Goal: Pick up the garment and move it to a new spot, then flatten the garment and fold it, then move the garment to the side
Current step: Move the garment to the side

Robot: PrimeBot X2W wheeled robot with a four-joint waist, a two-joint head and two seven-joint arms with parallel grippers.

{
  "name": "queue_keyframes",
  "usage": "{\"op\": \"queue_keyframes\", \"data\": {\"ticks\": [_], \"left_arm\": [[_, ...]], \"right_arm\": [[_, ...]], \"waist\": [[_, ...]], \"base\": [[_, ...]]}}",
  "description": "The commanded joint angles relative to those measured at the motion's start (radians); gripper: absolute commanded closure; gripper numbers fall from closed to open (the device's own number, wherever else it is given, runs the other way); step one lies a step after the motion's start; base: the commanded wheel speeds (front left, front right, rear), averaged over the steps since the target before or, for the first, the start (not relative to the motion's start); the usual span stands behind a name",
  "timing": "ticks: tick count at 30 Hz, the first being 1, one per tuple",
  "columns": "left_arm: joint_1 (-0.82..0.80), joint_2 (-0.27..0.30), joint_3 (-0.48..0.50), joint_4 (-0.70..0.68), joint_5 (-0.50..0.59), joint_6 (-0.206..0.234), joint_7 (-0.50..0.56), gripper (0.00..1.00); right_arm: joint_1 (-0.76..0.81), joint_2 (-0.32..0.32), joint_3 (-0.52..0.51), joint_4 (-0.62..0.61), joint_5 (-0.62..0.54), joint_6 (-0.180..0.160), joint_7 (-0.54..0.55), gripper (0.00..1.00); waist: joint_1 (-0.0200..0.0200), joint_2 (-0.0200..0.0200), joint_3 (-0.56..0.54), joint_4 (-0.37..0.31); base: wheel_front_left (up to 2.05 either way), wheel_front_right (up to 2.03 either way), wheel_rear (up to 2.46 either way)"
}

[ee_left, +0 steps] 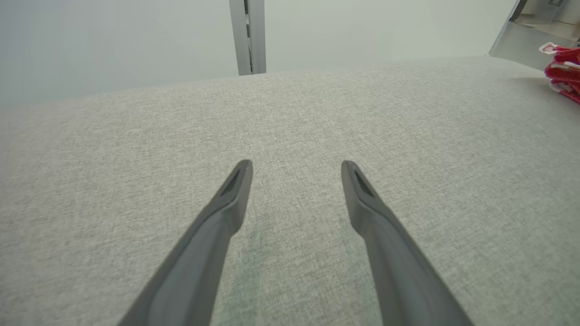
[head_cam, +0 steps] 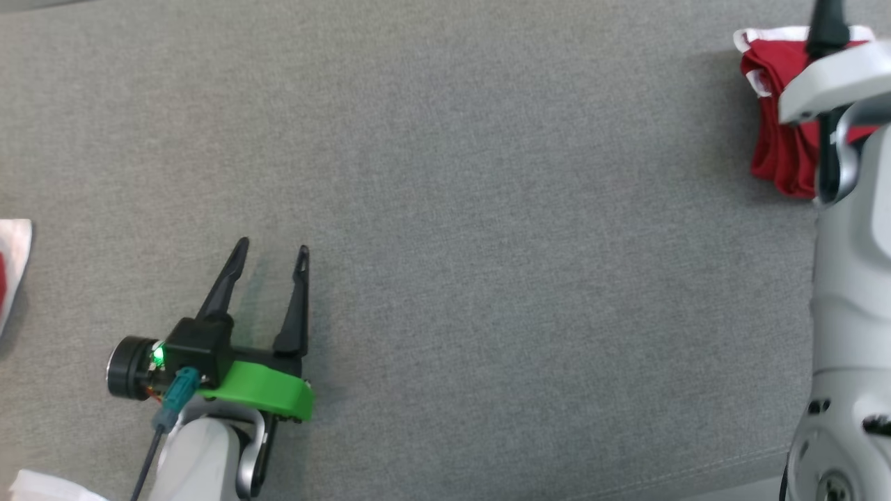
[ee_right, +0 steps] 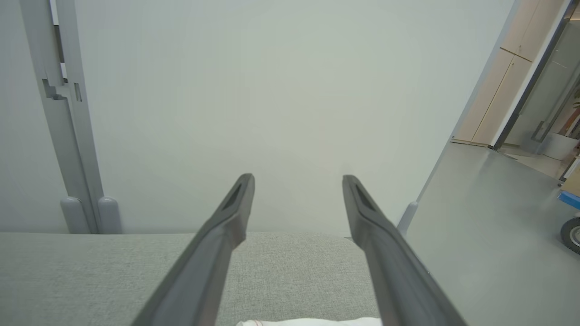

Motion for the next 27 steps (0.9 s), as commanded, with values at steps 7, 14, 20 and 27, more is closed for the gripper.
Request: {"op": "queue_keyframes", "data": {"ticks": [7, 14, 20, 27], "left_arm": [[0.043, -0.028, 0.105, 0.04, 0.018, -0.003, -0.001, 0.0], [0.075, -0.045, 0.174, 0.067, 0.038, -0.003, -0.001, 0.0], [0.114, -0.052, 0.206, 0.082, 0.042, -0.002, -0.001, 0.0], [0.177, -0.055, 0.223, 0.09, 0.034, 0.009, -0.001, 0.0]], "right_arm": [[0.201, 0.004, 0.188, -0.103, 0.248, -0.001, -0.002, 0.0], [0.384, 0.005, 0.295, -0.098, 0.374, -0.001, -0.002, 0.0], [0.509, 0.006, 0.347, -0.078, 0.429, -0.001, -0.002, 0.0], [0.622, 0.006, 0.38, -0.058, 0.468, -0.001, -0.002, 0.0]], "waist": [[0.0, 0.0, -0.128, 0.039], [0.0, 0.0, -0.194, 0.068], [0.0, 0.0, -0.238, 0.082], [0.0, 0.0, -0.293, 0.09]], "base": [[0.0, 0.0, 0.0], [0.0, 0.0, 0.0], [0.0, 0.0, 0.0], [0.0, 0.0, 0.0]]}}
